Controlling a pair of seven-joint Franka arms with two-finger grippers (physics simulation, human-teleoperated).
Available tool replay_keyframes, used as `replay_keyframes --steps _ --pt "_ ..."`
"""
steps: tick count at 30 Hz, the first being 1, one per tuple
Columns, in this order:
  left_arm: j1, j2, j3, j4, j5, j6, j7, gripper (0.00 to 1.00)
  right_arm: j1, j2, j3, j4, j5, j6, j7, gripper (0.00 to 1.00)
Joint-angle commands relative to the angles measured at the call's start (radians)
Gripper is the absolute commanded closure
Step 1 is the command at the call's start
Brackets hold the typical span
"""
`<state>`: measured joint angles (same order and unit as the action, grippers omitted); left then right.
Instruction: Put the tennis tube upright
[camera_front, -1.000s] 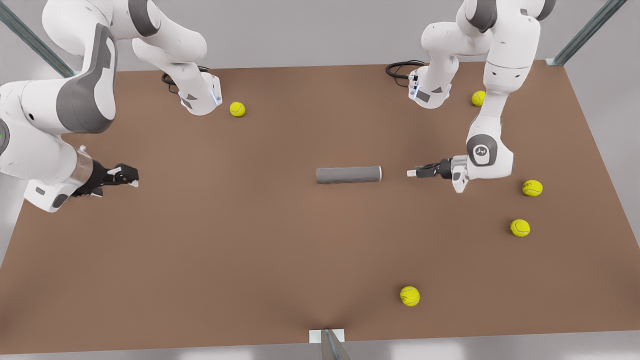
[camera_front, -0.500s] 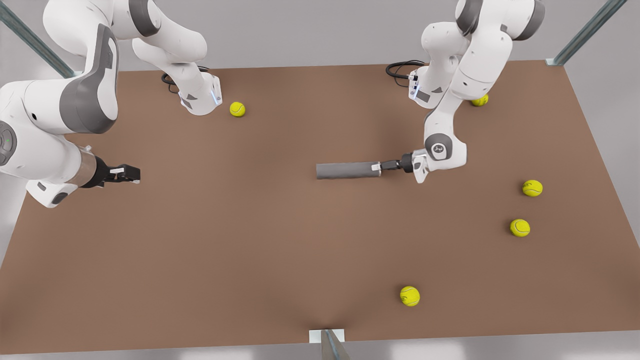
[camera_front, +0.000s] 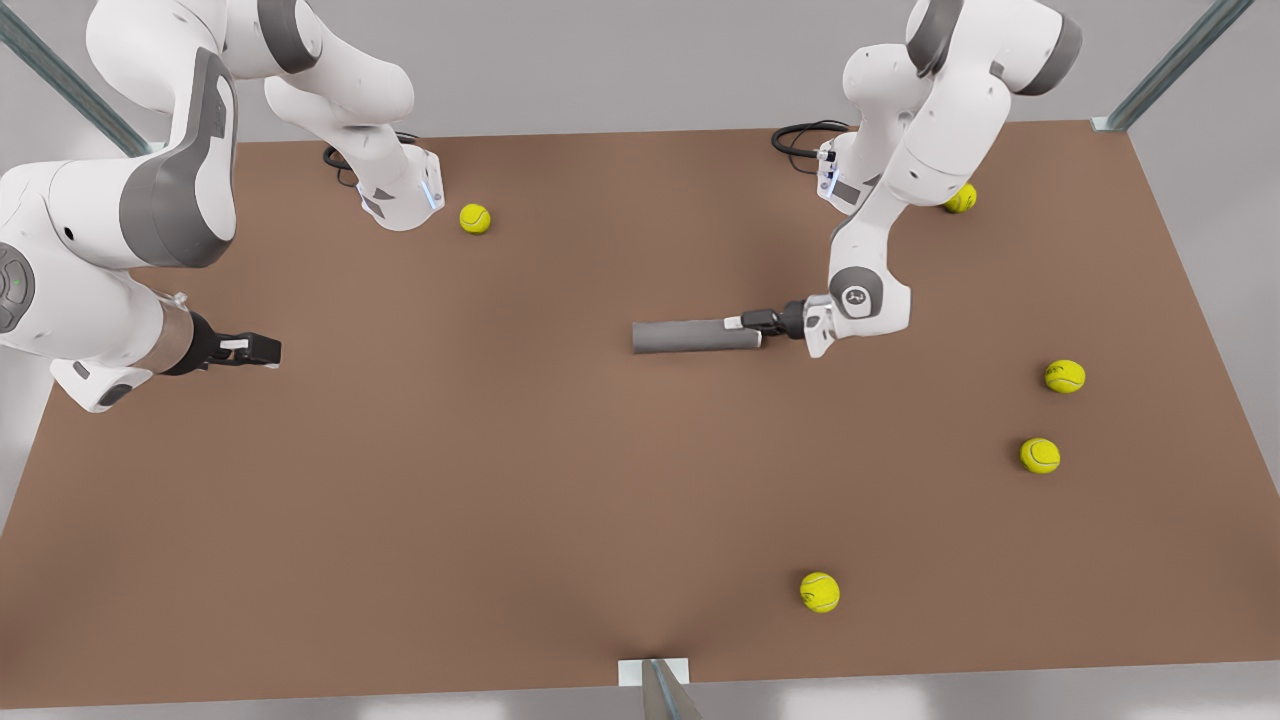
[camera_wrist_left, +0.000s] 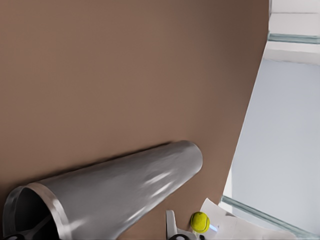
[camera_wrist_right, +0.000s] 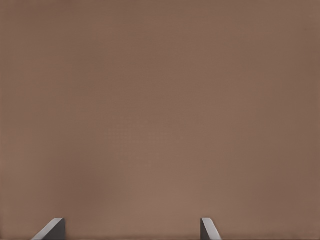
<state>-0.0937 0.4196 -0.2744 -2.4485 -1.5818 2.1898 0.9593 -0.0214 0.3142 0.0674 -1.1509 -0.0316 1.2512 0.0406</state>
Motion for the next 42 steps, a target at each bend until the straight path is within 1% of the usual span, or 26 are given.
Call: replay_keyframes --steps 1,2,3,4,5,10,11,13,17,19,23,24,26,30,33,35,38,40,42 --pt "0.0 0.001 -0.002 0.0 -0.007 -0.001 0.118 0.03 0.001 -0.001 0.0 0.002 0.001 -0.001 0.059 0.0" --pt "0.0 0.001 -0.002 0.002 -0.007 -0.001 0.118 0.08 0.001 -0.001 0.0 0.0 0.002 -0.001 0.059 0.0" --pt "0.0 0.001 -0.002 0.002 -0.007 -0.001 0.118 0.19 0.001 -0.001 0.002 0.002 0.002 -0.001 0.061 0.0" --pt "0.002 0.001 -0.002 0.002 -0.007 -0.001 0.118 0.27 0.001 -0.001 0.002 0.0 0.002 -0.001 0.059 0.0" --pt "0.0 0.001 -0.002 0.002 -0.007 -0.001 0.118 0.32 0.001 -0.001 0.002 0.002 0.002 -0.001 0.059 0.0" --pt "0.008 -0.007 -0.003 0.005 -0.006 -0.002 0.113 0.32 0.001 -0.001 0.002 0.0 0.002 -0.001 0.059 0.0" --pt "0.008 -0.009 -0.003 0.005 -0.006 -0.002 0.111 0.36 0.001 -0.001 0.002 0.0 0.002 -0.002 0.059 0.0" --pt "0.008 -0.015 -0.002 0.006 -0.006 -0.004 0.111 0.4 0.001 -0.001 0.002 0.0 0.002 -0.001 0.059 0.0" --pt "0.008 -0.038 -0.002 0.011 0.005 -0.004 0.107 0.43 0.0 -0.001 0.002 0.0 0.002 -0.001 0.059 0.0" --pt "0.008 -0.056 -0.002 0.013 0.045 -0.004 0.111 0.43 0.0 -0.003 0.0 0.002 0.002 -0.003 0.058 0.0" --pt "0.008 -0.076 0.001 0.013 0.054 -0.004 0.111 0.57 0.0 -0.003 0.0 0.002 0.001 -0.003 0.058 0.0" --pt "0.006 -0.078 0.001 0.013 0.059 -0.004 0.11 0.58 -0.002 -0.003 0.0 0.002 -0.001 -0.003 0.058 0.0" --pt "0.006 -0.094 0.001 0.013 0.059 -0.004 0.11 0.58 -0.002 -0.003 0.0 0.002 -0.001 -0.003 0.056 0.0" --pt "0.006 -0.133 0.02 0.014 0.134 -0.004 0.105 0.58 -0.009 -0.003 -0.001 0.002 0.001 -0.004 0.055 0.0" --pt "0.006 -0.142 0.02 0.014 0.138 -0.002 0.105 0.7 -0.009 -0.003 0.0 0.002 -0.001 -0.004 0.056 0.0" --pt "0.005 -0.147 0.02 0.014 0.138 -0.002 0.104 0.75 -0.009 -0.003 -0.001 0.002 -0.001 -0.004 0.056 0.0" --pt "0.0 -0.173 0.02 0.014 0.141 -0.004 0.098 0.78 -0.011 -0.003 -0.001 0.002 -0.001 -0.004 0.056 0.0" --pt "0.0 -0.208 0.02 0.034 0.273 -0.004 -0.019 0.79 -0.011 -0.003 -0.001 0.002 -0.001 -0.004 0.056 0.0" --pt "0.0 -0.223 0.02 0.045 0.31 -0.004 -0.054 0.79 -0.011 -0.003 -0.003 0.002 -0.002 -0.004 0.055 0.0"
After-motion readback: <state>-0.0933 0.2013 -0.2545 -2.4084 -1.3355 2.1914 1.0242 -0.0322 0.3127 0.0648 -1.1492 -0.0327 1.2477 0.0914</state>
